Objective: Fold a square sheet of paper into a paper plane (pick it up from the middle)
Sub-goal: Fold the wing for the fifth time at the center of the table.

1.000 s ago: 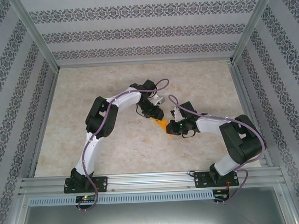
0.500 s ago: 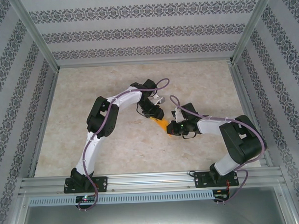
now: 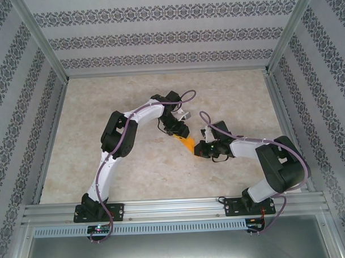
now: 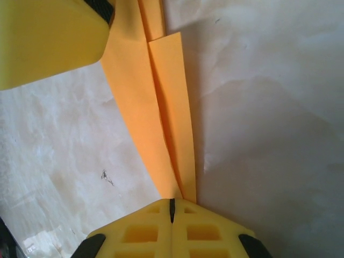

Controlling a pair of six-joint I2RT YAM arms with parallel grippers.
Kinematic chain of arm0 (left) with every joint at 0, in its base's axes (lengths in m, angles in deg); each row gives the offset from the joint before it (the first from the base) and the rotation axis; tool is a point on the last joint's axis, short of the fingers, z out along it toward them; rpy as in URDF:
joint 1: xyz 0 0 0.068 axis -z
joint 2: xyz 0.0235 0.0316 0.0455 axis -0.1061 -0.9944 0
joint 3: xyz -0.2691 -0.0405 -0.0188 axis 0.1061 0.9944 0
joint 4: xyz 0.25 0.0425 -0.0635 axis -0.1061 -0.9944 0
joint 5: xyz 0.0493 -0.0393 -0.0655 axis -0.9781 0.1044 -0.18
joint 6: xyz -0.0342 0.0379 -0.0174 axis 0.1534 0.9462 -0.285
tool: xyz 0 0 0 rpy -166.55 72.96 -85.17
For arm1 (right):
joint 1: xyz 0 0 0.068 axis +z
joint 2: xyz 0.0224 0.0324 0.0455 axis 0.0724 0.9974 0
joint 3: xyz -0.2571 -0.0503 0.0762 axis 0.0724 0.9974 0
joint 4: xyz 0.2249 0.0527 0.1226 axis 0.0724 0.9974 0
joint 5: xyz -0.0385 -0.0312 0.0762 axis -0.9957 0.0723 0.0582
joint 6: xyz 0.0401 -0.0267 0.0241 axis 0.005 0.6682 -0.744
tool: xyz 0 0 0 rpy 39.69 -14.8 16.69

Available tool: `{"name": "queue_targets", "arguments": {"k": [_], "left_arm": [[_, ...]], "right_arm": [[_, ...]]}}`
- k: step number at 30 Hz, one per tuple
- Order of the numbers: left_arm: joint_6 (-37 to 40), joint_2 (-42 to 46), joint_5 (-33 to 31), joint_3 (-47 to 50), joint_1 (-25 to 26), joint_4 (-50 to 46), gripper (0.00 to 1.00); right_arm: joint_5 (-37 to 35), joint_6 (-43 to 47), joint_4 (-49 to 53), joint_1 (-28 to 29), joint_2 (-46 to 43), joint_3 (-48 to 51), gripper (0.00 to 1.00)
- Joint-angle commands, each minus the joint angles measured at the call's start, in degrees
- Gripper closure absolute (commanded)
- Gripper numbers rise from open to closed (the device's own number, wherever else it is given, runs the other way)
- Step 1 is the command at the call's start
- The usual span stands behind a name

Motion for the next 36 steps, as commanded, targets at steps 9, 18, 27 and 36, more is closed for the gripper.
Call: {"name": "queue_targets", "arguments": {"k": [9,18,27,36], "left_arm": [[2.4,-4.9,-7.4,-0.2,-1.0,-2.5,0.59],[2.4,-4.6,-6.4,-0.1,-1.0,-2.6,0.59],[2.0,-3.9,-5.3,0.0,-1.0,-2.1,0.59],[1.8,-3.8,-3.8,-0.2,-1.0,-1.4,0.59]], "right_arm": [[-5.9,-6.1,10.2,2.8,-3.1,5.4,0.96],[-4.3,-6.6,11.5,3.4,-7.7,1.9,0.97],[-1.2,-8.3,5.4,4.2,-8.1,-4.9,0.97],[-0.1,-7.1,1.0,3.9,1.7,-9.4,0.97]]}}
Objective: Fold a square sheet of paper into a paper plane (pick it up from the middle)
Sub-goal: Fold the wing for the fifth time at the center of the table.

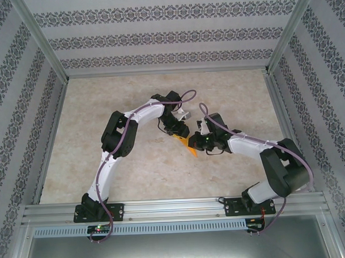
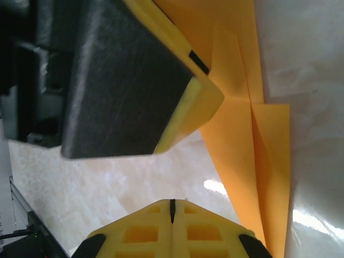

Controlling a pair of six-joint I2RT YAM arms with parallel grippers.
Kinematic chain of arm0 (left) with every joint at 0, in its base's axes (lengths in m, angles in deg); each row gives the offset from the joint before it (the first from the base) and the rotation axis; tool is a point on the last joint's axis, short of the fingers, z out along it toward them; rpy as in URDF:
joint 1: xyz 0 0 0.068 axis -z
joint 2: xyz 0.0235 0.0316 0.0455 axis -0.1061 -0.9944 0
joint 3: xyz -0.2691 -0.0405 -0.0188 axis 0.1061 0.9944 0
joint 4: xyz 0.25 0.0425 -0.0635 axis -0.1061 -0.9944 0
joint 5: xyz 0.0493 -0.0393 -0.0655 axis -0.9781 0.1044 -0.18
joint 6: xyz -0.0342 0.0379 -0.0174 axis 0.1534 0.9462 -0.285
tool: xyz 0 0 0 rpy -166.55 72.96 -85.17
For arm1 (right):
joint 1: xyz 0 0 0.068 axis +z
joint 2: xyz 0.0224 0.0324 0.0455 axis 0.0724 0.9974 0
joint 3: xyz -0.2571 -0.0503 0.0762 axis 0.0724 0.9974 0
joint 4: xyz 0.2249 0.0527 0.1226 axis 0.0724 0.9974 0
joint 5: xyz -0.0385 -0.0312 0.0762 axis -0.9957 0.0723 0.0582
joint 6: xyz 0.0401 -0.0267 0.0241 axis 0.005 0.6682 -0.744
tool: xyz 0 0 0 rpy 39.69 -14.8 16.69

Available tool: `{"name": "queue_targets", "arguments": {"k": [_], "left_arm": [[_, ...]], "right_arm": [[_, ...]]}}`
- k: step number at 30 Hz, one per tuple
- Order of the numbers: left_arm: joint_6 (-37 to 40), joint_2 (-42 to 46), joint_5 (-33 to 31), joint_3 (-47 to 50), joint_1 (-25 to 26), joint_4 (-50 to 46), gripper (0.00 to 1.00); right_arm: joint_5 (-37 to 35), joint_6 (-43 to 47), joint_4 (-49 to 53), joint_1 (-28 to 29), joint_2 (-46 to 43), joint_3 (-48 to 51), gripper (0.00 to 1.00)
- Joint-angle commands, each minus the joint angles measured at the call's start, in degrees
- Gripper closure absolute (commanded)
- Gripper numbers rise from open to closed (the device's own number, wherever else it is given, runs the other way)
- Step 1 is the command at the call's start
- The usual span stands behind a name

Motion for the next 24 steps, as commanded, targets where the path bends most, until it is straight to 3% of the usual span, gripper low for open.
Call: {"name": "queue_targets", "arguments": {"k": [1,11,24], "left_arm": [[1.1,-3.4,-4.1,0.6,-1.0,-0.5,0.59],[0.5,-3.1,-2.6,0.0,-1.2,0.1,0.59],[-0.3,-3.0,-1.2,-2.2,-4.6,0.9,0.59]], "right_arm": [[1.0,1.2,-1.5,0.0,3.7,-1.9,0.97],[-0.2,4.1,-3.2,-2.5,9.3,1.6,0.97],[0.1,4.7,-4.1,-3.6,8.9,7.0,0.98]]}}
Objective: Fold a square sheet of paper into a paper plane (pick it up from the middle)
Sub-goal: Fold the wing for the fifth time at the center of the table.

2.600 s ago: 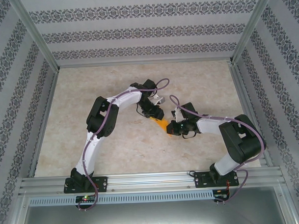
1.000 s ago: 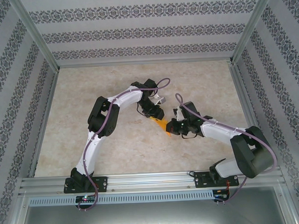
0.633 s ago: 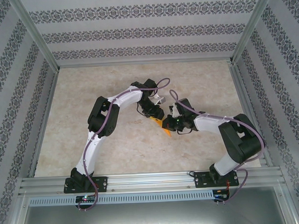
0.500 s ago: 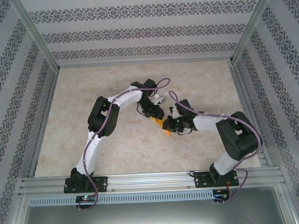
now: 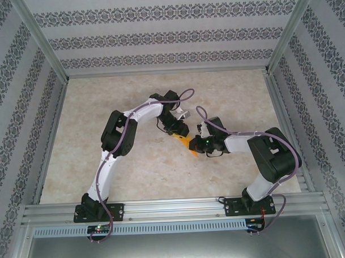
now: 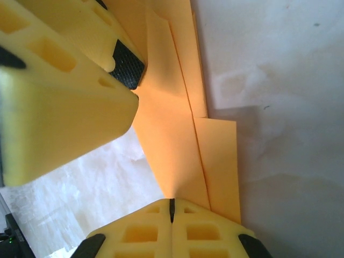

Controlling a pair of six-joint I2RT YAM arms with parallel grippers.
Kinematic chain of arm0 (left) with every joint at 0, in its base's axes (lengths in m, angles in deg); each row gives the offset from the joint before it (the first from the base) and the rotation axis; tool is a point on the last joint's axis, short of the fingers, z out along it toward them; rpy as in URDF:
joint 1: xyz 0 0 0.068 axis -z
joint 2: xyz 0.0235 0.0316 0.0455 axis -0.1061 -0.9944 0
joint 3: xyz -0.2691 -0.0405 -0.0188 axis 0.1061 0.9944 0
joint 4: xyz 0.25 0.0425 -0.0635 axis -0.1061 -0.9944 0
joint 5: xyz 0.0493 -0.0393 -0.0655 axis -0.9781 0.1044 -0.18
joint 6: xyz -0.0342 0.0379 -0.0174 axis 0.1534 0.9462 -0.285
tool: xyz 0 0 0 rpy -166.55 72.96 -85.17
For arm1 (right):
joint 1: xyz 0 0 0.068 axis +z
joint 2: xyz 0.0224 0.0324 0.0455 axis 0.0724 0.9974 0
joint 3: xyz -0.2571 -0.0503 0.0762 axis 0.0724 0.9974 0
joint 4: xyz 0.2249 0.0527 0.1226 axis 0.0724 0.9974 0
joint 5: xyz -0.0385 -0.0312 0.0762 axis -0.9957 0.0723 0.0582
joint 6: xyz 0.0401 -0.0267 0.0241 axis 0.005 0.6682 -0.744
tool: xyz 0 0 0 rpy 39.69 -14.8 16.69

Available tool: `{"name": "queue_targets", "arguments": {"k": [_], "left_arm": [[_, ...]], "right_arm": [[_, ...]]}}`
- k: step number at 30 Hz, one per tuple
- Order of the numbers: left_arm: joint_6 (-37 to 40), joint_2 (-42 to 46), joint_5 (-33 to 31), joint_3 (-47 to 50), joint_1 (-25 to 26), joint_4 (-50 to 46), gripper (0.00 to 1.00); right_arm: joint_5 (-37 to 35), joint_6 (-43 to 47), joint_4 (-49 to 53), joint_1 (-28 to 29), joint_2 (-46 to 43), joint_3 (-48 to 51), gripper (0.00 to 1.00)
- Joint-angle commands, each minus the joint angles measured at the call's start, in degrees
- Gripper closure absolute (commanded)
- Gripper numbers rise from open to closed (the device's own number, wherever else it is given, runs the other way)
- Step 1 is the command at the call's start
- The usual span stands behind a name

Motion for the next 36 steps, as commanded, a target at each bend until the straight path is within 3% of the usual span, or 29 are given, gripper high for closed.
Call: {"name": "queue_targets", "arguments": {"k": [1,24,36], "left_arm": [[0.0,-2.5,-4.2,-1.6,-3.5,1.0,0.59],[0.1,-5.4,-5.5,-4.8,-9.7,1.4,0.59],[-0.5,-3.0,-8.2,-7.7,-10.3,0.7,0.59]], "right_arm": [[-2.2,1.4,5.4,-0.6,0.8,3.4,0.98],[-0.4,1.5,4.6,-1.4,-0.2,6.4,0.99],[1.6,0.9,2.8,-1.4,0.1,6.5,0.99]]}}
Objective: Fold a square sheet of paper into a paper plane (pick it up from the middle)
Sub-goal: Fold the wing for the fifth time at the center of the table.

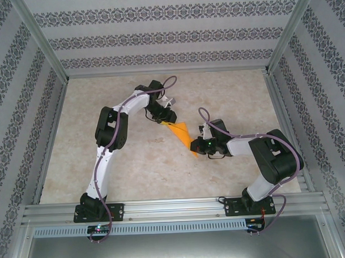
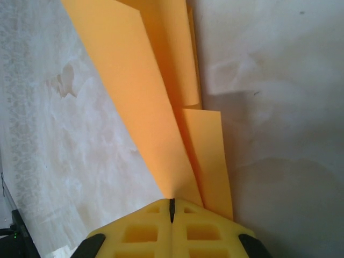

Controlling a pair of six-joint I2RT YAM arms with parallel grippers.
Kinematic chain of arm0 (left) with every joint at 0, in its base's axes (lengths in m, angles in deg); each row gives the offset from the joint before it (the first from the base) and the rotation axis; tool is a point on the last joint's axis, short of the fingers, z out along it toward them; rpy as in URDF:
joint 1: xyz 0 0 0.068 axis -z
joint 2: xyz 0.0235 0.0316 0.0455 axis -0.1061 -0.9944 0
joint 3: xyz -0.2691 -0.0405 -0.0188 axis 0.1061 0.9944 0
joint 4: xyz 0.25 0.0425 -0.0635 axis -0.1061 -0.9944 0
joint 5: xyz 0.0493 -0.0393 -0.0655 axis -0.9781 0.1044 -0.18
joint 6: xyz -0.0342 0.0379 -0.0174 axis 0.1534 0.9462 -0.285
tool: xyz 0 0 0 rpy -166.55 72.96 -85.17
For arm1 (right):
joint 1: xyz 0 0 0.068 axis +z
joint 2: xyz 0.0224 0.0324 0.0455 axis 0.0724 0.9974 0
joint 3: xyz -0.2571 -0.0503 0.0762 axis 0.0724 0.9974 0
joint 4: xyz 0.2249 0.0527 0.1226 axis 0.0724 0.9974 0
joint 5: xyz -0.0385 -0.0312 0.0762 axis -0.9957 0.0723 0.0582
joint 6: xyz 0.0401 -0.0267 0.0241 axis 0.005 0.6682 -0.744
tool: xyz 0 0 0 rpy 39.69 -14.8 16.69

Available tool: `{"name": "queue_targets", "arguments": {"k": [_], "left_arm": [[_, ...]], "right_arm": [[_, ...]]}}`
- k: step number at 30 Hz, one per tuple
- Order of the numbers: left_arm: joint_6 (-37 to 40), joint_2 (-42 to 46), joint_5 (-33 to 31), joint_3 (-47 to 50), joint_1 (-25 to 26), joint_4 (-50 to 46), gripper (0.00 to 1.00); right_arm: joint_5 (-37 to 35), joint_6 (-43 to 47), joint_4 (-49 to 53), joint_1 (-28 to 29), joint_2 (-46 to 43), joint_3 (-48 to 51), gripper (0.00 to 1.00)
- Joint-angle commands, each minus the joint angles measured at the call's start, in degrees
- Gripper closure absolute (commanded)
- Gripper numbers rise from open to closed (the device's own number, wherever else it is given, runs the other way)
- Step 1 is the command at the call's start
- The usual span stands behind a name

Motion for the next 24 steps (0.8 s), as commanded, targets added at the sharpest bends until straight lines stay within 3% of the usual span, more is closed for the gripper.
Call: {"name": "queue_targets", "arguments": {"k": [1,10,15,24], "left_arm": [[-0.2,0.4,-5.4,-1.4,-1.3,1.2,0.59],[-1.2,6.4,-5.6,0.0,-0.7,2.0,0.58],[-1.3,11.0,-8.7,2.4,0.2,2.4,0.56],[-4.4,20.1,-15.3,13.1,2.2,6.4,0.54]], "right_arm": [[0.0,0.9,7.6,-0.5,1.3,2.6,0.99],[3.0,-1.0,7.4,-0.1,-2.0,0.0,0.95],[4.0,-1.5,10.8,0.0,-7.0,-3.5,0.86],[-1.4,5.8,23.6,-1.5,-11.4,-11.2,0.73]]}}
